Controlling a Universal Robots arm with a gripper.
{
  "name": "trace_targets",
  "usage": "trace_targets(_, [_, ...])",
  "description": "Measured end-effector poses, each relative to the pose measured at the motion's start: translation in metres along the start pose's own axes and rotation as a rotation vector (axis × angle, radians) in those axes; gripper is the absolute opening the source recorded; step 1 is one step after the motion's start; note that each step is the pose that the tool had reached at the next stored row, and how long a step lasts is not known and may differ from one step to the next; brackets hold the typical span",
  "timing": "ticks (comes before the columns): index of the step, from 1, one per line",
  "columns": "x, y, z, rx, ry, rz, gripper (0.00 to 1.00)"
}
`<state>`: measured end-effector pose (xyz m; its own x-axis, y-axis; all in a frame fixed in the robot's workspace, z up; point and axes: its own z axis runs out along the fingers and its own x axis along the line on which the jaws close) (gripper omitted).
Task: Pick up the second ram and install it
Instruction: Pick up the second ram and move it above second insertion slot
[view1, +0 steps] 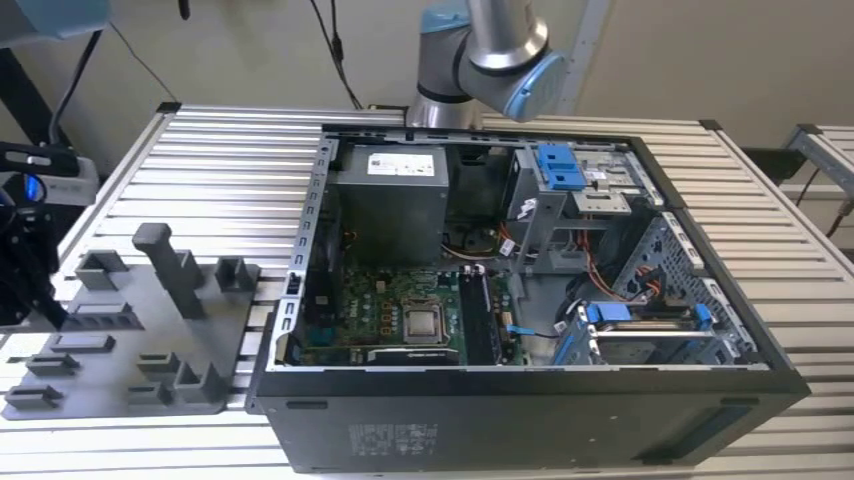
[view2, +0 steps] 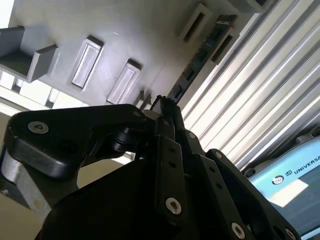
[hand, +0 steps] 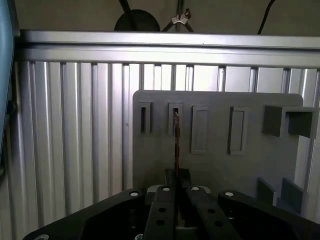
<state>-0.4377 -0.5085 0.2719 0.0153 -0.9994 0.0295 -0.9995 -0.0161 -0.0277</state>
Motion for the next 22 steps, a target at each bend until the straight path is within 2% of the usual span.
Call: trace_targets(22, [0.0009,-0.0009,-0.0304,0.0001,-0.0001,0.000,0.14])
